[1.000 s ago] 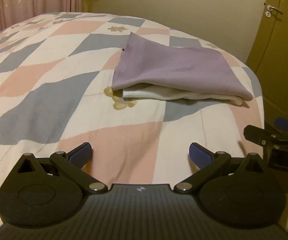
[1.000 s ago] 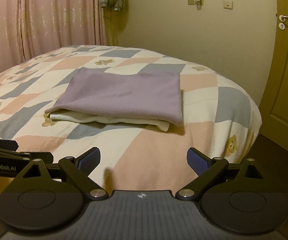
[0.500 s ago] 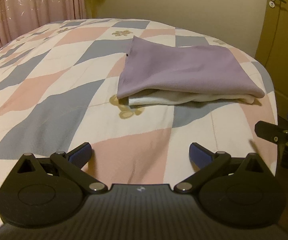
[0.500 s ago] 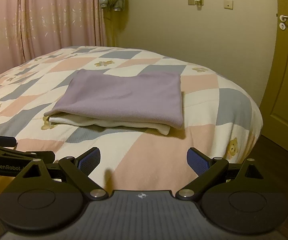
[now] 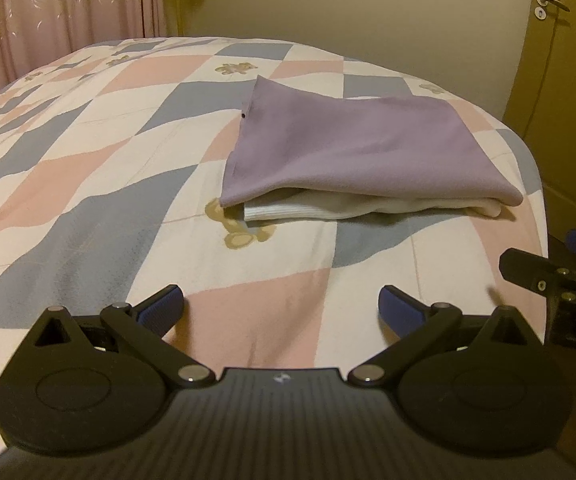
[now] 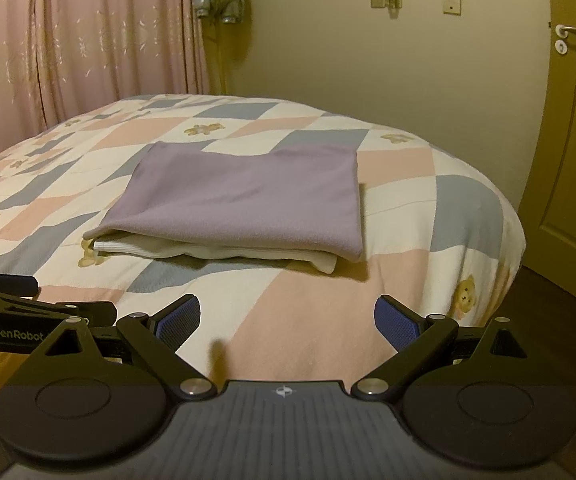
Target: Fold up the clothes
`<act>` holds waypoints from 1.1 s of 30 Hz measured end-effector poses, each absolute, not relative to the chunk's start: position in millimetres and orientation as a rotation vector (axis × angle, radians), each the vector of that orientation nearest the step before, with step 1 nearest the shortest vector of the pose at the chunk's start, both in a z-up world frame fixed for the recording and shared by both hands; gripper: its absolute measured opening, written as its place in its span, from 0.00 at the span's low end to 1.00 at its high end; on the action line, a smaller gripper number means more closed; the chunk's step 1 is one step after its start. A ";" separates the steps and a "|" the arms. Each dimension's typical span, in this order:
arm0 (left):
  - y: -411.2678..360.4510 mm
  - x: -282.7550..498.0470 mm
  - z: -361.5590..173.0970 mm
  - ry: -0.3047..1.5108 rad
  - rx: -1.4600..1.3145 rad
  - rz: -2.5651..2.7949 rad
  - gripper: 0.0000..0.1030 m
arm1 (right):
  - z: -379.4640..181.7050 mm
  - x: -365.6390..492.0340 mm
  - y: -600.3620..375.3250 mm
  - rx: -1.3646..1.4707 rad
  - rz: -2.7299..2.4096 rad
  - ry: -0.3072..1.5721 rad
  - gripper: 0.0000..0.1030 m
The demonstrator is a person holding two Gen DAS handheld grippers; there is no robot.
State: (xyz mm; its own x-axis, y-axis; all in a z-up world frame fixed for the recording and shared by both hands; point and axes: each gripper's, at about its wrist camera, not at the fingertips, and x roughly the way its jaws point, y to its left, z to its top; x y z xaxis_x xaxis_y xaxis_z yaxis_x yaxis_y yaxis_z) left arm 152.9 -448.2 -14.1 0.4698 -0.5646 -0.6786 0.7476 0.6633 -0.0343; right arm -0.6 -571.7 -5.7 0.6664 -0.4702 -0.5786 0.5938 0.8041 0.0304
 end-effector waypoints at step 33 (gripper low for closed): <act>-448.8 111.5 26.0 0.645 0.289 -0.855 1.00 | 32.0 -30.4 -568.5 0.226 -0.638 0.564 0.96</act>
